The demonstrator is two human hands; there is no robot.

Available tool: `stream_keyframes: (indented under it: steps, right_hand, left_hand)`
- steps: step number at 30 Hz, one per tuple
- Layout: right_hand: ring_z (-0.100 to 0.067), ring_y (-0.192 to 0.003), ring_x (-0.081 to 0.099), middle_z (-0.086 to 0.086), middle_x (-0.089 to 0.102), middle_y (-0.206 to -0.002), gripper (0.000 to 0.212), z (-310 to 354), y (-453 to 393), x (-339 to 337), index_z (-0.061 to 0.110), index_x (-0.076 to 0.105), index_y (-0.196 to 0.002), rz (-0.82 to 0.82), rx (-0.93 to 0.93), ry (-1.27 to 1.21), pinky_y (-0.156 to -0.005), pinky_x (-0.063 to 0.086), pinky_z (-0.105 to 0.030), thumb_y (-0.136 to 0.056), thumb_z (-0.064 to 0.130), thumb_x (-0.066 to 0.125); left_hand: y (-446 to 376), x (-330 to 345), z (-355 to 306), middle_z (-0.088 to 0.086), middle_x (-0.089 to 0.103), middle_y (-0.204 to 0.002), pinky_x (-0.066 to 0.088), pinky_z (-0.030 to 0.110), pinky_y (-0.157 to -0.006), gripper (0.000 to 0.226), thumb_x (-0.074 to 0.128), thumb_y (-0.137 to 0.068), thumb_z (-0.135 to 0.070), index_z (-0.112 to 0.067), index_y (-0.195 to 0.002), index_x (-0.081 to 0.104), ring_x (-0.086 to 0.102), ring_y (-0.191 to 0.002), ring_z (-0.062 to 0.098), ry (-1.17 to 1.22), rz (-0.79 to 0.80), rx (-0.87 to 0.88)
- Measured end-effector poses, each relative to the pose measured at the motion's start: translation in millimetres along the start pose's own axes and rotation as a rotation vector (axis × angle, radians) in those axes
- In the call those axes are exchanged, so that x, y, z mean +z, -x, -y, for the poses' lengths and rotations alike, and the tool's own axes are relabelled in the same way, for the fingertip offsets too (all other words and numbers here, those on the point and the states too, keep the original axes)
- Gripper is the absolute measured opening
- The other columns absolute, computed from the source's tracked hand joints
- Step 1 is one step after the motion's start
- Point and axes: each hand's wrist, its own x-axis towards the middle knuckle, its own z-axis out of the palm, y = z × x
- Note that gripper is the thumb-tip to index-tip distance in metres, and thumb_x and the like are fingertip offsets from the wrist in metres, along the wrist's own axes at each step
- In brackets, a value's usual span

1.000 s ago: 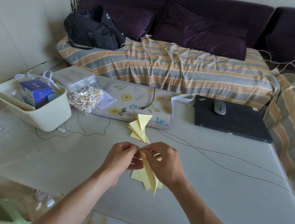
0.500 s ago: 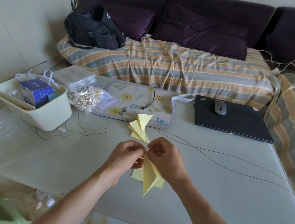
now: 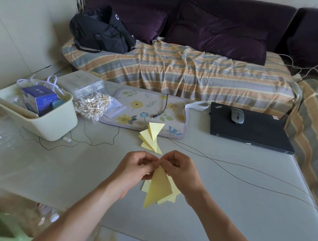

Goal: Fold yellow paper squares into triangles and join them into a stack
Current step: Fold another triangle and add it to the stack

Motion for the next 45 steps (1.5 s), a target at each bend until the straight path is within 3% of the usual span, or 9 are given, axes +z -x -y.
stream_keyframes:
  steps: [4, 8, 14, 23, 27, 31, 36, 41, 45]
  right_hand:
    - [-0.007, -0.07, 0.062, 0.008, 0.07, -0.073, 0.014, 3, 2, 2, 0.02, 0.074, -0.083, 0.034, 0.01, -0.016, -0.076, 0.054, -0.034, -0.092, 0.025, 0.065]
    - [-0.004, -0.065, 0.06, 0.009, 0.07, -0.071, 0.014, 4, 2, 4, 0.021, 0.073, -0.081, 0.052, 0.002, 0.034, -0.067, 0.049, -0.025, -0.089, 0.032, 0.073]
    - [-0.004, -0.067, 0.062, 0.002, 0.074, -0.081, 0.009, 6, 4, 2, 0.021, 0.073, -0.084, 0.046, 0.02, 0.078, -0.064, 0.049, -0.021, -0.09, 0.027, 0.071]
    - [-0.007, -0.064, 0.056, 0.003, 0.073, -0.081, 0.016, 1, 3, 3, 0.022, 0.073, -0.083, 0.063, 0.06, 0.146, -0.058, 0.041, -0.019, -0.091, 0.035, 0.072]
    - [-0.011, -0.068, 0.059, 0.0, 0.073, -0.082, 0.014, 2, 0, 1, 0.022, 0.074, -0.08, -0.032, 0.078, 0.075, -0.062, 0.045, -0.025, -0.088, 0.034, 0.074]
    - [-0.014, -0.071, 0.062, -0.001, 0.075, -0.086, 0.009, 2, -1, -1, 0.021, 0.074, -0.084, -0.063, 0.135, -0.022, -0.066, 0.048, -0.028, -0.087, 0.03, 0.076]
    - [-0.013, -0.071, 0.061, 0.005, 0.071, -0.075, 0.012, 1, -3, -1, 0.019, 0.074, -0.083, -0.075, 0.108, -0.076, -0.078, 0.056, -0.04, -0.089, 0.029, 0.073]
    - [-0.013, -0.066, 0.061, 0.004, 0.071, -0.069, 0.011, 1, -4, -4, 0.019, 0.073, -0.081, -0.125, 0.118, -0.089, -0.071, 0.051, -0.035, -0.09, 0.021, 0.067]
    - [-0.01, -0.064, 0.062, 0.001, 0.071, -0.069, 0.011, 0, -2, -6, 0.014, 0.074, -0.084, -0.075, 0.155, -0.057, -0.068, 0.049, -0.032, -0.09, 0.018, 0.066]
  left_hand:
    - [-2, 1, 1, 0.006, 0.077, -0.083, 0.063, 0.038, -0.086, 0.008, 0.069, -0.094, -0.012, -0.009, -0.092, 0.076, 0.075, -0.084, 0.022, 0.026, -0.073, -0.013]
    - [-3, 1, 1, 0.003, 0.074, -0.078, 0.063, 0.04, -0.087, 0.009, 0.065, -0.092, -0.007, -0.007, -0.092, 0.074, 0.072, -0.076, 0.017, 0.044, -0.117, -0.02]
    - [-1, 1, 0, 0.008, 0.078, -0.086, 0.063, 0.034, -0.082, 0.012, 0.069, -0.094, -0.016, -0.009, -0.09, 0.078, 0.074, -0.08, 0.019, 0.019, -0.086, -0.018]
    - [-3, -1, -1, 0.002, 0.074, -0.077, 0.06, 0.02, -0.068, 0.005, 0.071, -0.093, -0.004, -0.004, -0.097, 0.073, 0.071, -0.07, 0.011, 0.147, -0.163, 0.035]
    - [0, 1, 3, 0.007, 0.079, -0.092, 0.062, 0.028, -0.071, 0.013, 0.075, -0.092, -0.017, -0.008, -0.1, 0.074, 0.075, -0.08, 0.018, -0.009, 0.022, -0.118]
    - [-3, -1, 13, 0.006, 0.077, -0.081, 0.059, 0.038, -0.072, 0.003, 0.076, -0.088, -0.012, -0.012, -0.092, 0.076, 0.07, -0.071, 0.02, -0.193, 0.023, -0.077]
    - [-4, -2, 18, -0.001, 0.075, -0.072, 0.055, 0.032, -0.066, 0.007, 0.081, -0.08, -0.018, -0.024, -0.078, 0.079, 0.067, -0.065, 0.015, -0.355, 0.058, -0.06]
    - [-7, -4, 14, -0.002, 0.075, -0.073, 0.059, 0.035, -0.075, 0.01, 0.071, -0.088, -0.021, -0.019, -0.081, 0.078, 0.066, -0.06, 0.013, -0.233, -0.118, -0.038]
    - [-11, -12, 9, -0.001, 0.068, -0.071, 0.06, 0.039, -0.078, 0.006, 0.082, -0.082, -0.018, -0.02, -0.083, 0.076, 0.065, -0.067, 0.019, -0.042, -0.367, 0.018]
